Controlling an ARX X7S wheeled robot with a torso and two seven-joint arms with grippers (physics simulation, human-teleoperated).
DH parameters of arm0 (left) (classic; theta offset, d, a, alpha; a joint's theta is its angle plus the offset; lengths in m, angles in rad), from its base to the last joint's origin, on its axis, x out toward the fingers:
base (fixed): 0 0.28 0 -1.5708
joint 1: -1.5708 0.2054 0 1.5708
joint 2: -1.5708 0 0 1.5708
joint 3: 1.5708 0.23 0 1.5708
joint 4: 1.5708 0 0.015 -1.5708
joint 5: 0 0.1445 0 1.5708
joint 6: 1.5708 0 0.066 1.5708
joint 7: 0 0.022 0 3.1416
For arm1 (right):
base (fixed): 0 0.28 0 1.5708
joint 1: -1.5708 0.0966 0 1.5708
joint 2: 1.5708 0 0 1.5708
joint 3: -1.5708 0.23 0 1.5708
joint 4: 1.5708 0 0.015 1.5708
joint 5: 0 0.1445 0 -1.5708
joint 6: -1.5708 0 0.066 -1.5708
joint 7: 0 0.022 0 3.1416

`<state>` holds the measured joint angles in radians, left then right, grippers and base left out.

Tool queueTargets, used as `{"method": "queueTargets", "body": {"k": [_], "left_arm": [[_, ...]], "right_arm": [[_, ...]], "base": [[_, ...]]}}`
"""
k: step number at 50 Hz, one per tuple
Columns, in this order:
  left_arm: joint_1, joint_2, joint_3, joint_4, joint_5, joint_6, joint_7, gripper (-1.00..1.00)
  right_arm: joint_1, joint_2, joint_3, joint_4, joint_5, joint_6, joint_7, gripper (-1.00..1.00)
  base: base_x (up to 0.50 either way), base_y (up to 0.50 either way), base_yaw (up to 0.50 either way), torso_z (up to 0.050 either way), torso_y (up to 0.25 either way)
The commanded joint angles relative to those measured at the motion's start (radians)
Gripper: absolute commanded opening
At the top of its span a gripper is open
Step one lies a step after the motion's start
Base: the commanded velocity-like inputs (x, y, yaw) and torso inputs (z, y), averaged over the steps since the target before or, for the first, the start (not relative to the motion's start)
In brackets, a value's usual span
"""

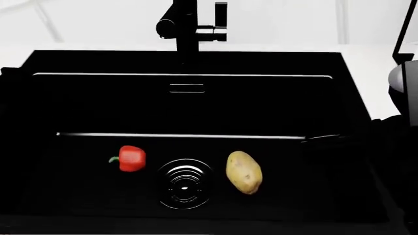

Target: Pick the vegetables from the sink and place them on the cutting board.

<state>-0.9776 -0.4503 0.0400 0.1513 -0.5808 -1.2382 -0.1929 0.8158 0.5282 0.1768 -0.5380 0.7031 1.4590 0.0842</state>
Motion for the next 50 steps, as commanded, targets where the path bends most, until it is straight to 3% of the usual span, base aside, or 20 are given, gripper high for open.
{"method": "queueTargets", "body": {"k": [1,50], "left_arm": [[-0.023,0.001,-0.005,-0.019,-0.010,-0.024,-0.008,1.00],[0.033,-0.023,-0.007,-0.004,-0.042,-0.035,-0.003,1.00]], "right_arm": [[0.018,0.004,-0.002,0.004,0.012,0.018,0.005,1.00],[-0.050,0.003,-0.037,0.008,0.062,0.008,0.030,1.00]], "base": [[0.50,0.00,0.00,0.000,0.000],[0.47,0.00,0.00,0.000,0.002]]}}
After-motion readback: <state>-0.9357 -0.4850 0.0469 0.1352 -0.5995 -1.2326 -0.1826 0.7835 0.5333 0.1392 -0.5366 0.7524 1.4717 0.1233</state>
